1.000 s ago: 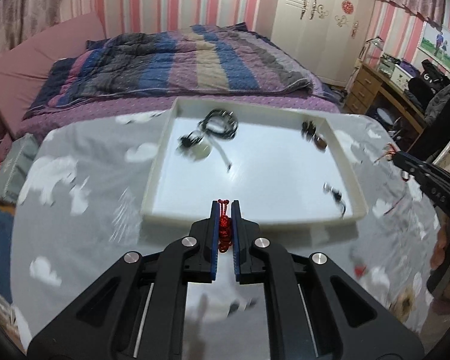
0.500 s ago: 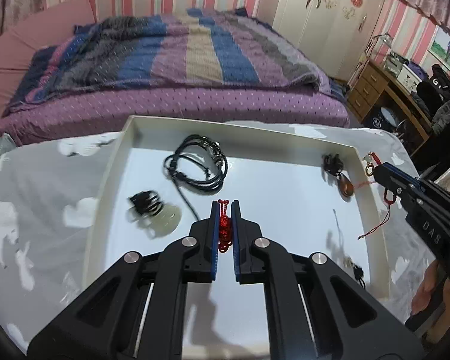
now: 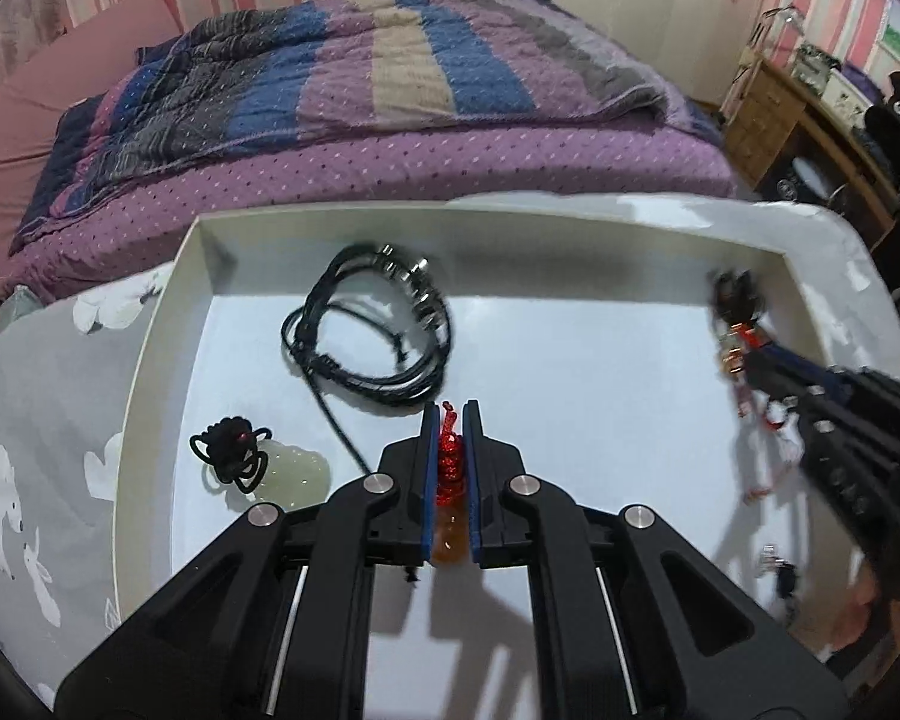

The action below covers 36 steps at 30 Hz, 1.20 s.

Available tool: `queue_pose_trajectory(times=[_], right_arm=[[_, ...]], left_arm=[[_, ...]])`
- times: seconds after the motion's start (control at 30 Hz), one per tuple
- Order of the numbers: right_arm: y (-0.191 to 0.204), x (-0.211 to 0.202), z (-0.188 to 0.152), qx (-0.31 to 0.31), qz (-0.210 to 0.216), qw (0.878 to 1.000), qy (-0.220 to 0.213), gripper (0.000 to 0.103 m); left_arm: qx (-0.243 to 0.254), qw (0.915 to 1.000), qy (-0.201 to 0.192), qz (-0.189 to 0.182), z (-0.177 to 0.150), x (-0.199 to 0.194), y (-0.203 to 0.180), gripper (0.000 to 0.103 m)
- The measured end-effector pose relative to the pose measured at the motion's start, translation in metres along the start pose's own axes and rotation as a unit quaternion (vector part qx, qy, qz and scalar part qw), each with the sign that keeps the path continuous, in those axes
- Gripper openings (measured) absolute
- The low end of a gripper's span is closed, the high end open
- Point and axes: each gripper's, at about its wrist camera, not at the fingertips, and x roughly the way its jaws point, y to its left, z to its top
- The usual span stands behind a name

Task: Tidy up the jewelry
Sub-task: 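Carry the gourd knot and red bracelet into the white tray and open both tools, then grasp the black claw clip with the left tool while the right grasps the black scrunchie bracelet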

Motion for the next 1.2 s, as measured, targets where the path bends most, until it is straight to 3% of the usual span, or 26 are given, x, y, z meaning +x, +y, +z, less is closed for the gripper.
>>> queue_pose_trajectory(times=[0.57, 0.77, 0.83, 0.87, 0.93, 0.97, 1.03, 1.07, 1.13, 1.2], right_arm=[[0.012, 0.003, -0.004, -0.017, -0.022, 1.0, 0.009, 0.01], [0.01, 0.004, -0.003, -0.015, -0.02, 1.0, 0.017, 0.011], [0.007, 0.002, -0.001, -0.012, -0.011, 1.0, 0.018, 0.011], [0.006, -0.003, 0.0, -0.012, -0.008, 1.0, 0.014, 0.013], [0.005, -0.014, 0.002, -0.015, -0.006, 1.0, 0.006, 0.044], [0.004, -0.022, 0.004, -0.016, -0.006, 1.0, -0.002, 0.047], [0.002, -0.039, 0.006, -0.016, -0.008, 1.0, -0.015, 0.049], [0.0, -0.047, 0.007, -0.013, -0.006, 1.0, -0.018, 0.052], [-0.003, -0.065, 0.007, -0.009, -0.004, 1.0, -0.028, 0.069], [-0.007, -0.085, 0.004, -0.011, -0.008, 0.999, -0.044, 0.079]], left_arm=[[0.009, 0.9998, -0.016, 0.008, -0.013, -0.007, 0.007, 0.006], [0.009, 0.9998, -0.015, 0.011, -0.017, -0.016, 0.007, 0.02], [0.008, 0.9996, -0.024, 0.009, -0.017, -0.027, 0.006, 0.03], [0.008, 0.9994, -0.031, 0.011, -0.017, -0.036, 0.006, 0.032], [0.007, 0.999, -0.04, 0.016, -0.018, -0.05, 0.005, 0.044], [0.005, 0.9989, -0.044, 0.016, -0.018, -0.059, 0.005, 0.049], [0.0, 0.9982, -0.057, 0.016, -0.02, -0.08, 0.007, 0.072], [-0.002, 0.9978, -0.064, 0.016, -0.022, -0.09, 0.008, 0.076], [-0.009, 0.9967, -0.08, 0.014, -0.028, -0.114, 0.014, 0.091], [-0.018, 0.9958, -0.09, 0.009, -0.038, -0.136, 0.021, 0.097]])
